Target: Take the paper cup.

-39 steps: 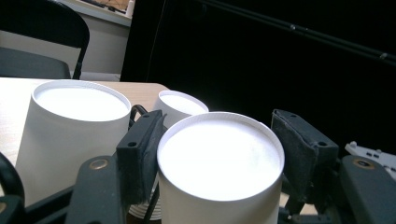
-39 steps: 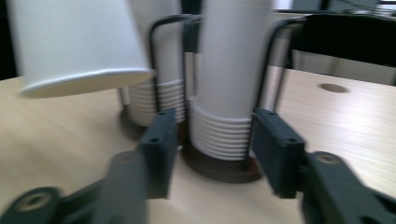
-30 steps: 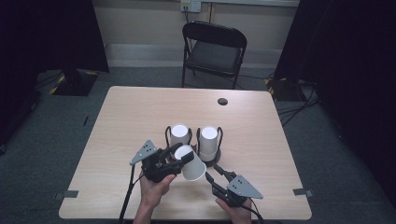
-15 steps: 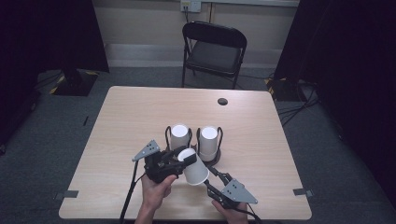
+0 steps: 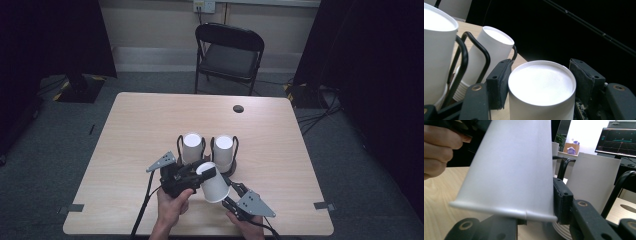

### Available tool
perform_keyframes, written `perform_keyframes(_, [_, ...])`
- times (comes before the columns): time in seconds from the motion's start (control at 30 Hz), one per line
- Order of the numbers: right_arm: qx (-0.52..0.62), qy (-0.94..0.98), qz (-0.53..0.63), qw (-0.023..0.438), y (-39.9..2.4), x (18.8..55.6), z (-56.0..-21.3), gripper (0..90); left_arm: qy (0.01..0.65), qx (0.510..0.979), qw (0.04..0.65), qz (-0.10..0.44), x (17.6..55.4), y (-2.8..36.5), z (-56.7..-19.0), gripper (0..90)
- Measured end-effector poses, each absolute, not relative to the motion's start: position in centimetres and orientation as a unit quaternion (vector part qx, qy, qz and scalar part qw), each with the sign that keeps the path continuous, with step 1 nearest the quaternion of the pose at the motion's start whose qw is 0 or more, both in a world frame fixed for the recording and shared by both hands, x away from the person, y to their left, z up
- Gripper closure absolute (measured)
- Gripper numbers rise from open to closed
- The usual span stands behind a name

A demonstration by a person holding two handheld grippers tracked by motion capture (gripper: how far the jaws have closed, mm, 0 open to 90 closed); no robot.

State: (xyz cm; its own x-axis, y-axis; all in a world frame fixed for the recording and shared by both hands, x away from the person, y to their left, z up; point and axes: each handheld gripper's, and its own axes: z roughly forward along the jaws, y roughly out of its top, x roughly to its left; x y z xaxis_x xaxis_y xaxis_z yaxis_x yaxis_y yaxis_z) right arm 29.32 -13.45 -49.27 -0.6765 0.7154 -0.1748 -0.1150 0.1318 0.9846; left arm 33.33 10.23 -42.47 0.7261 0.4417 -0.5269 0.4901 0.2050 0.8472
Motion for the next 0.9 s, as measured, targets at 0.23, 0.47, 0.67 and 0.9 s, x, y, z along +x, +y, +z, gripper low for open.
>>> perform_keyframes(0.23, [0.224, 0.666, 0.626, 0.338, -13.43, 29.56, -49.21, 70.9, 0.366, 0.629, 0.685, -0.025, 33.26, 9.83, -42.42, 35.9])
perform_keyframes(0.47, [0.22, 0.671, 0.623, 0.337, -13.54, 29.42, -49.19, 75.4, 0.367, 0.624, 0.689, -0.033, 33.46, 10.14, -42.68, 35.5])
perform_keyframes(0.67, [0.223, 0.671, 0.629, 0.323, -13.85, 29.42, -49.07, 77.5, 0.365, 0.628, 0.687, -0.026, 33.44, 10.23, -42.59, 35.1])
perform_keyframes(0.9, [0.231, 0.669, 0.632, 0.315, -14.23, 29.31, -48.92, 80.4, 0.368, 0.629, 0.684, -0.016, 33.54, 10.33, -42.5, 34.0])
